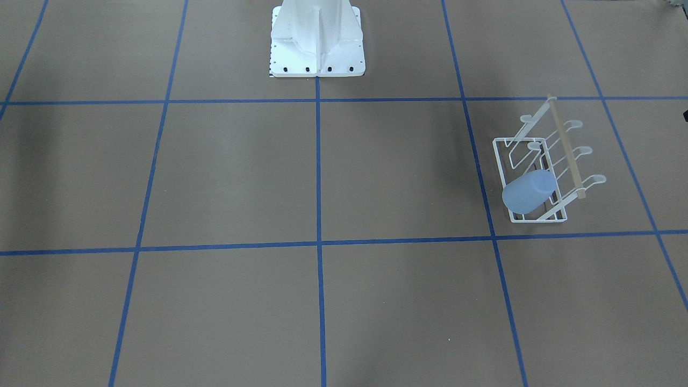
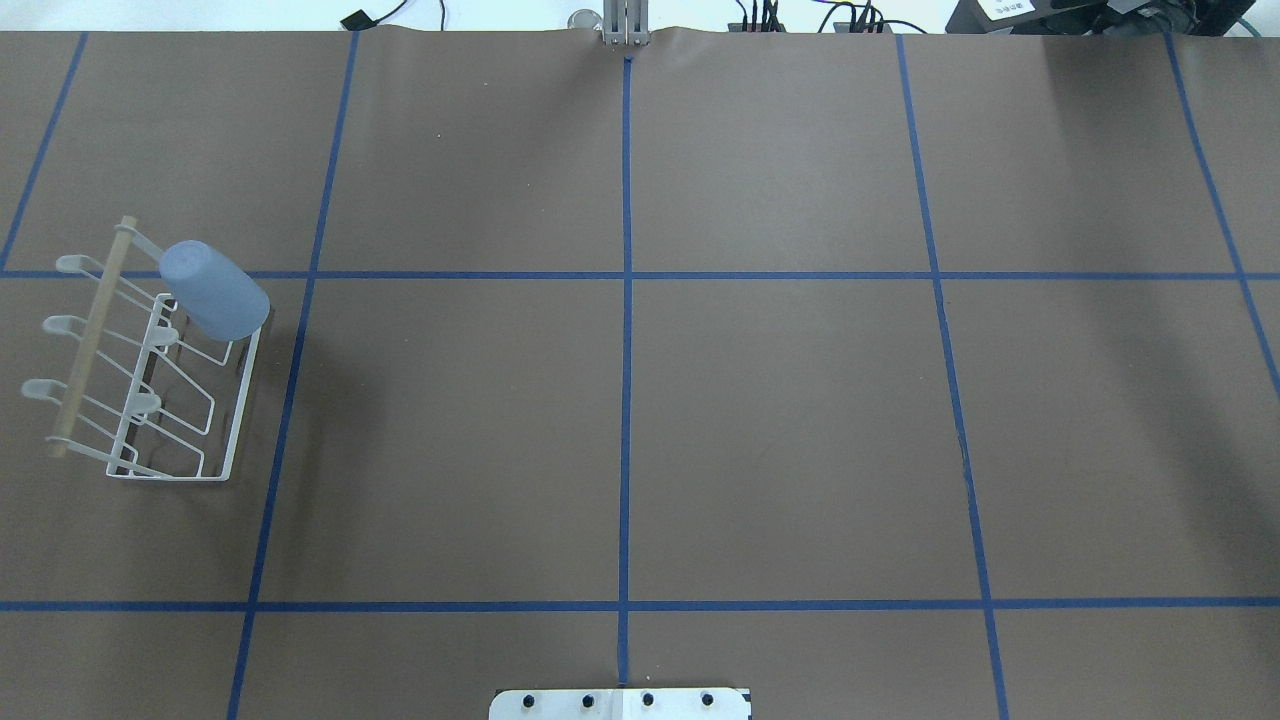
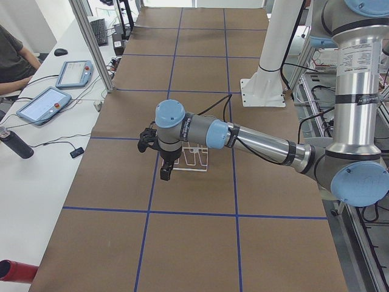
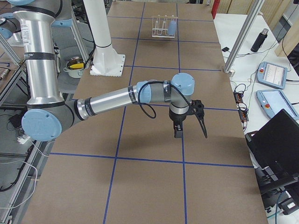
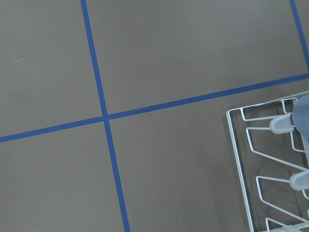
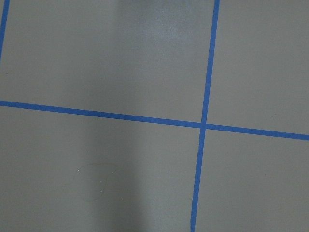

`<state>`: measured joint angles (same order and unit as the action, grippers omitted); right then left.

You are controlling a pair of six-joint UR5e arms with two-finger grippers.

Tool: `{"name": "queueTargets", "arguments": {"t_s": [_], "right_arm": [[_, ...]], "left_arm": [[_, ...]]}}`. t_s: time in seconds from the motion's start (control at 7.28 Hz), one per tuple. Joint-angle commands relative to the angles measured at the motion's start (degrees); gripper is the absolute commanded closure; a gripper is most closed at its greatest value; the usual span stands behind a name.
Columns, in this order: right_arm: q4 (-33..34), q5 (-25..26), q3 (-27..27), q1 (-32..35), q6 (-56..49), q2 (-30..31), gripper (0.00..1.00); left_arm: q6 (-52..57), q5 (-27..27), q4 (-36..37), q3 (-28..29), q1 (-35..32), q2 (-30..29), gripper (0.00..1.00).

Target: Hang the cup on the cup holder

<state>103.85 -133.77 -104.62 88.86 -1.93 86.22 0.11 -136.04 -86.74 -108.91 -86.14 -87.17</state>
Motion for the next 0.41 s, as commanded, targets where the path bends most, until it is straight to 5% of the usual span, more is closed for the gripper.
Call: {"name": "queueTargets", "arguments": {"t_s": [0.0, 0.27], "right_arm": [[0.1, -0.7, -0.1, 0.0, 0.1, 0.2, 0.00], [0.0, -1.3, 0.0, -0.1, 0.1, 0.4, 0.00]], "left_arm": [[-0.2, -0.2, 0.0, -0.3, 0.0, -0.1, 0.02], [-0.2, -0.1, 0.1, -0.2, 0.0, 0.0, 0.02]]}}
